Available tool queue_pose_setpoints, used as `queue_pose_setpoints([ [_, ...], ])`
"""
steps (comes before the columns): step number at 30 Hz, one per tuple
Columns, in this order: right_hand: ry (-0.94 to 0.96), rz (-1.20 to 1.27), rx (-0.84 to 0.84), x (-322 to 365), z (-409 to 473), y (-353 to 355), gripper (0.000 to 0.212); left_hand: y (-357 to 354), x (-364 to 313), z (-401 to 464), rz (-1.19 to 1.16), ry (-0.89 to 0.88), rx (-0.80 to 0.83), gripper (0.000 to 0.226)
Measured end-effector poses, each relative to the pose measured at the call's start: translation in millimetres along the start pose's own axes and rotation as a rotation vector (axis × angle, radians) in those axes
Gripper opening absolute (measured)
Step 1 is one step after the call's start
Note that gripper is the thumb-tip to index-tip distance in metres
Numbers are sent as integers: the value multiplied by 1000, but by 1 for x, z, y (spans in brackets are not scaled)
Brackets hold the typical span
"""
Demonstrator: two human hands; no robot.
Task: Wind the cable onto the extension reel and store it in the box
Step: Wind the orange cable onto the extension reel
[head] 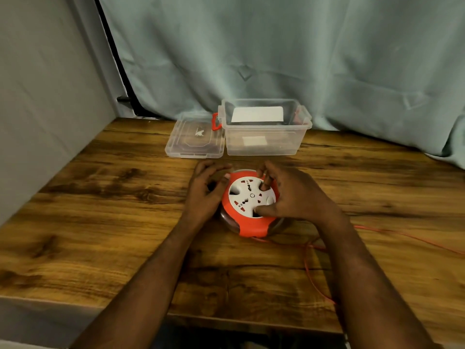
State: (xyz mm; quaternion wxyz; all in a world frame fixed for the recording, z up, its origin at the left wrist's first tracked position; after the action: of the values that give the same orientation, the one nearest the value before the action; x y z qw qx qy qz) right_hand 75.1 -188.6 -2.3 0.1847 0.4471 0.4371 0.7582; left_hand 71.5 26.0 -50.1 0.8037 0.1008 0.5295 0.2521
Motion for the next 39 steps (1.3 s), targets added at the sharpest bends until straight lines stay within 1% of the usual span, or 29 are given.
queue_pose_setpoints([
  [2,11,-31,-10,2,0,0,55,0,0,0,4,4,2,24],
  [4,15,-59,-19,2,0,-2,49,1,-1,0,9,-5,-2,25],
  [11,-55,-139,-101,11,6,-13,56,0,-4,-1,-3,-21,9,25],
  [14,-45,-91,-54,13,9,-21,52,0,-5,-2,-4,-32,18,26],
  [17,-4,-96,-43,13,10,-23,39,0,-5,-2,9,-27,20,26],
  [19,21,-58,-69,15,8,-16,20,1,-3,-1,10,-27,19,26],
  [20,36,-18,-70,14,6,-12,15,1,-3,-1,13,-26,17,26],
  [21,48,30,-59,12,4,-7,23,1,-2,-1,16,-23,15,26],
  [23,60,108,11,6,1,0,46,2,-1,-1,12,-20,15,26],
  [25,30,121,72,2,1,2,63,2,-3,-2,10,-24,13,26],
  [28,-32,119,103,-3,1,1,76,1,-4,-1,13,-29,12,25],
  [31,-51,124,95,-3,0,1,81,1,-4,-1,12,-37,12,24],
  [35,-42,89,41,-1,0,2,84,0,0,0,25,-14,5,24],
  [37,-39,49,5,0,0,2,78,0,2,0,30,-4,-1,24],
  [39,-36,5,-31,1,1,0,65,0,2,0,35,-7,-7,24],
])
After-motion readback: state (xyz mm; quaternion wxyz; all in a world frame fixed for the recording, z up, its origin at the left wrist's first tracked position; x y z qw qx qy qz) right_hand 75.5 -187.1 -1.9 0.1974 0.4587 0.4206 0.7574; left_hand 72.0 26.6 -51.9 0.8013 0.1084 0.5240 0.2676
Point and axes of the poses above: each hand's wrist, its own z-axis towards the middle knuckle, its own y-axis out of the back of the hand, x = y × z, the point moved 3 cm from there along z, towards the middle knuckle, and after that the axes turned 8 degrees about z, right-handed, at the moved point
